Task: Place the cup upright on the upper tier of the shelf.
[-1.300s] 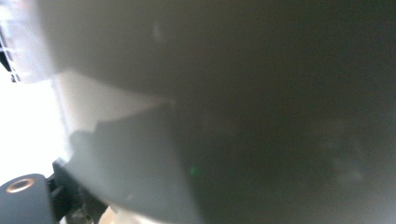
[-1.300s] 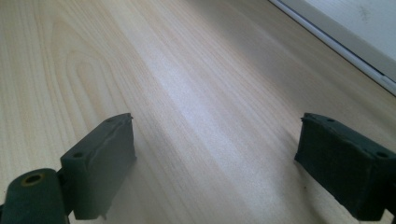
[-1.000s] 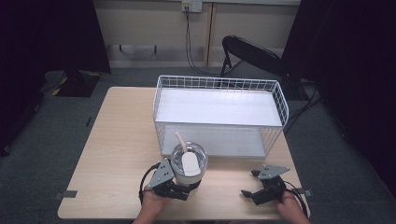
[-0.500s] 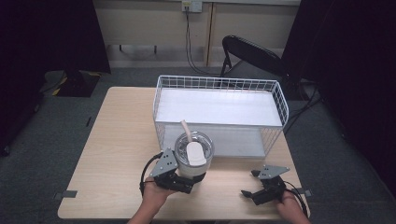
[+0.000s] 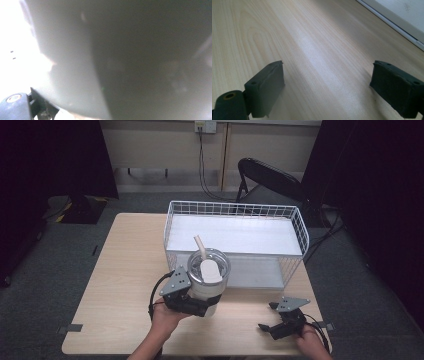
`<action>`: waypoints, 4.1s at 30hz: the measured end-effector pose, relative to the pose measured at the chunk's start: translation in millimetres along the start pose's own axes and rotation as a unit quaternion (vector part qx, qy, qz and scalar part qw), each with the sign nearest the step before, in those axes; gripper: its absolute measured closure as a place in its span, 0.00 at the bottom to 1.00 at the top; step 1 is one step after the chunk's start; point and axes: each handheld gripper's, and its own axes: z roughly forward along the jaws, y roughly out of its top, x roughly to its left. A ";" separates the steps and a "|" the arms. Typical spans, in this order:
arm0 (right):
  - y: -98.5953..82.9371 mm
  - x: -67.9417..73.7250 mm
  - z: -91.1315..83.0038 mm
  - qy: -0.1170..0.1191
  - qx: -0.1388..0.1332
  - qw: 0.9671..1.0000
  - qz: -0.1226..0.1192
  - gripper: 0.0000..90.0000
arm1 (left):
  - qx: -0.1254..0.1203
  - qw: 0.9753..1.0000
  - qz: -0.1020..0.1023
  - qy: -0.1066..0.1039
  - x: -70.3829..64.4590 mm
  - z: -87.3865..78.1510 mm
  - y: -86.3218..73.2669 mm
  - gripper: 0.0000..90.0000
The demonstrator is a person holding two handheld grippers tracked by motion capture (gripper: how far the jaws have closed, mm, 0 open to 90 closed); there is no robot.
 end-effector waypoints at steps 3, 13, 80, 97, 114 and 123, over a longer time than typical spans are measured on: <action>0.0 0.0 0.0 0.000 0.000 1.000 0.000 0.12 | -0.003 1.000 -0.004 0.002 3.1 0.1 11.5 0.10; -0.1 0.0 -0.1 0.000 0.000 1.000 0.000 0.12 | -0.004 1.000 -0.015 0.005 10.2 1.2 34.2 0.10; 0.0 0.0 -0.1 -0.001 -0.001 1.000 0.000 0.12 | -0.008 1.000 -0.026 0.001 39.2 6.9 140.5 0.11; 0.0 -0.1 -0.1 0.000 -0.001 1.000 0.000 0.12 | -0.009 1.000 -0.023 0.014 51.0 13.0 157.5 0.11; 0.0 -0.1 -0.1 -0.001 -0.002 1.000 0.000 0.12 | -0.015 0.999 -0.026 0.044 67.3 18.9 166.7 0.11; 0.0 -0.1 -0.3 0.000 0.000 1.000 0.000 0.12 | -0.018 0.998 -0.025 0.054 74.0 25.0 169.7 0.11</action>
